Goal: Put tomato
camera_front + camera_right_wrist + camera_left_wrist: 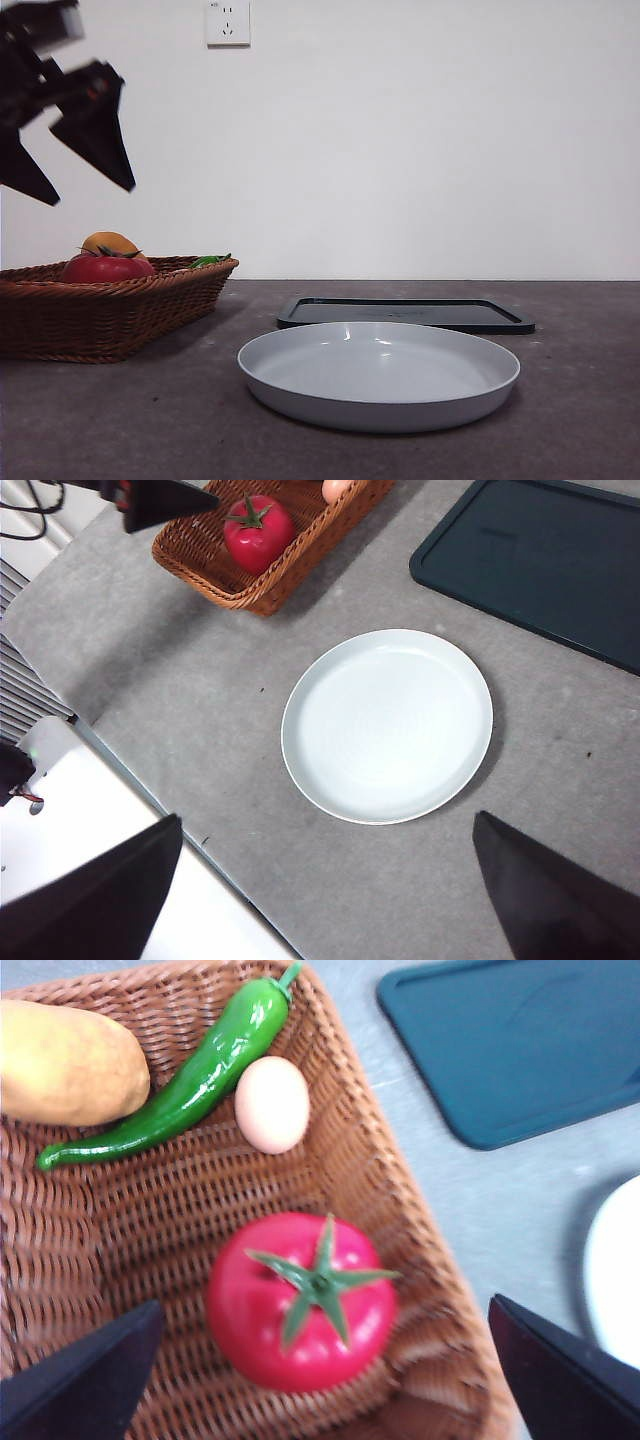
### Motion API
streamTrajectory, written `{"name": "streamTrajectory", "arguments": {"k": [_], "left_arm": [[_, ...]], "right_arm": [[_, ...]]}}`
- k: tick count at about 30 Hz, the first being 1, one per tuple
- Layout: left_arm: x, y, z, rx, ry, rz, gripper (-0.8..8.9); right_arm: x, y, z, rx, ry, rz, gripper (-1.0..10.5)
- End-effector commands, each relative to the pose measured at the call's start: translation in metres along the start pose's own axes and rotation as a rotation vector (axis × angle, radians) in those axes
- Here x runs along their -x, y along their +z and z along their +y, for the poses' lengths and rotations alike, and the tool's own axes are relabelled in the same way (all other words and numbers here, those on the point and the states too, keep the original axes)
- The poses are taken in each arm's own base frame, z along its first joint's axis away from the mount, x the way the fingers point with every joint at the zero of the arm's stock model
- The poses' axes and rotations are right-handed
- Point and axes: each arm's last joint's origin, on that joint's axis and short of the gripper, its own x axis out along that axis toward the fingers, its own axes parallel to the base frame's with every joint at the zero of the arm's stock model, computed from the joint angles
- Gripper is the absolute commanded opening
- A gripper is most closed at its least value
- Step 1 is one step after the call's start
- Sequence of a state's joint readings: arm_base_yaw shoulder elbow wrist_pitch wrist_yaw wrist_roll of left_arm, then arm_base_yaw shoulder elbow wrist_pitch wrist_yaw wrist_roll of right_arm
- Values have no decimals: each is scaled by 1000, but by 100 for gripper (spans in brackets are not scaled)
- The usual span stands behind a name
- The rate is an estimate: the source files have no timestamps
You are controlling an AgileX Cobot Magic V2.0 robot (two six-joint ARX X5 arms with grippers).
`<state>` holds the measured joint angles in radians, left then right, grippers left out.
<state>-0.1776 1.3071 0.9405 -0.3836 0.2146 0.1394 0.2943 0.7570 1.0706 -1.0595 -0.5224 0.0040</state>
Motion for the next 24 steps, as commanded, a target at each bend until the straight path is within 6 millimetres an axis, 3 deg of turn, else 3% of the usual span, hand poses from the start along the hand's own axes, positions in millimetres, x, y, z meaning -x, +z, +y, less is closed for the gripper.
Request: {"name": "streamTrajectory", "arguments": {"k": [1, 13, 24], "left_arm": [[-11, 5, 1, -53, 3, -11, 527], [-55, -6, 9, -51, -9, 72, 528], [-76, -17, 11, -41, -22, 136, 527]], "right_arm": [[2, 4, 2, 1, 5, -15, 465], [2, 4, 2, 1, 5, -15, 464], [2, 4, 2, 1, 6, -15, 464]]}}
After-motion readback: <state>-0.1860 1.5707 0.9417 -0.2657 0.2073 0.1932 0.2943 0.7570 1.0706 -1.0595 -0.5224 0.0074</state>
